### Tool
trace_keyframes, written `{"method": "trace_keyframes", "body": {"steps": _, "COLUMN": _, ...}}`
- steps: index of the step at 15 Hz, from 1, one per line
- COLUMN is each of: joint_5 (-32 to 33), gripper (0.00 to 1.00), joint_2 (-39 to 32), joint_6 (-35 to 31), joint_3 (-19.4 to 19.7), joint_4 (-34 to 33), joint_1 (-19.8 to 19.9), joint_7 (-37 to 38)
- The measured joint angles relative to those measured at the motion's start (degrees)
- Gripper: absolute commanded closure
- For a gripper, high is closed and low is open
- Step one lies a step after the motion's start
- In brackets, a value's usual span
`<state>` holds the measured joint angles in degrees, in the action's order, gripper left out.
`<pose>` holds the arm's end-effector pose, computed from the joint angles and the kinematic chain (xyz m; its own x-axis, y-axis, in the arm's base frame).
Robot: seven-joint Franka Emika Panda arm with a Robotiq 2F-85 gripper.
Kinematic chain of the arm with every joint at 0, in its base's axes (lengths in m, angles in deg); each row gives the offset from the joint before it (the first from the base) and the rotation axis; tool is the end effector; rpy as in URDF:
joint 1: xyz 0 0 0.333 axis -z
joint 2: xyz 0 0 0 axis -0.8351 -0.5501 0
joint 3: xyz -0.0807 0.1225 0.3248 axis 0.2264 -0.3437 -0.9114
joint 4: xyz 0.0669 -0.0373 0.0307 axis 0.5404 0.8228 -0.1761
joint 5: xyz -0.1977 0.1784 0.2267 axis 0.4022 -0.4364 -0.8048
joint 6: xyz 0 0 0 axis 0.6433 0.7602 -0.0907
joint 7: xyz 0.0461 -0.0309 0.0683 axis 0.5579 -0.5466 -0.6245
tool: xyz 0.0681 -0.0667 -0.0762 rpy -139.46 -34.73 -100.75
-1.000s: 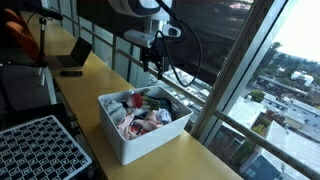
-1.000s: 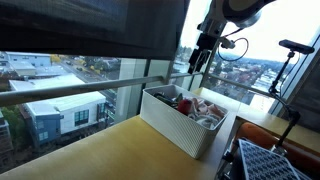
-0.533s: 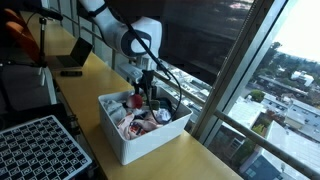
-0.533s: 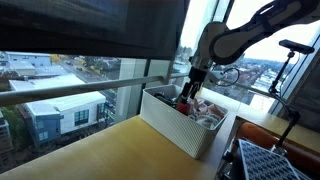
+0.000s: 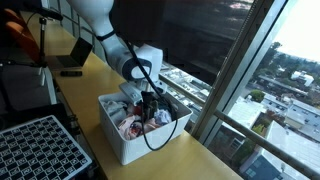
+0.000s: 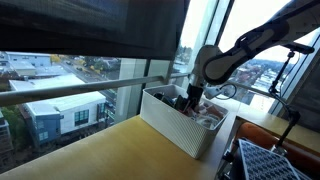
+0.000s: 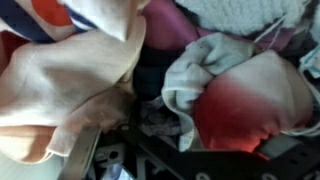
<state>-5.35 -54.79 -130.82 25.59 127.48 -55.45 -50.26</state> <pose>0.6041 -0.0147 0.2466 0.9995 0.0281 0.0144 0.0276 -0.9990 0.0338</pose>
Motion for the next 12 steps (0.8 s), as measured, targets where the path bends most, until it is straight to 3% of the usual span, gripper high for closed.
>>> {"method": "trace_keyframes", "body": {"steps": 1, "joint_5": -0.8, "gripper": 0.25, "joint_2": -0.7, "joint_6": 0.2, "joint_3": -0.1, "joint_4": -0.2, "joint_1": 0.3, "joint_7": -0.1}}
{"method": "trace_keyframes", "body": {"steps": 2, "joint_5": -1.8, "gripper": 0.26, "joint_2": -1.2, "joint_6": 0.4, "joint_3": -0.3, "joint_4": -0.3, "joint_1": 0.6, "joint_7": -0.3}}
{"method": "trace_keyframes", "body": {"steps": 6, "joint_5": -5.6, "gripper": 0.58, "joint_2": -1.5, "joint_6": 3.8, "joint_3": -1.4, "joint_4": -1.3, "joint_1": 2.0, "joint_7": -1.5}}
{"method": "trace_keyframes", "body": {"steps": 12, "joint_5": -10.2, "gripper": 0.99, "joint_2": 1.5, "joint_6": 17.1, "joint_3": -1.4, "joint_4": -5.4, "joint_1": 4.8, "joint_7": -3.0}}
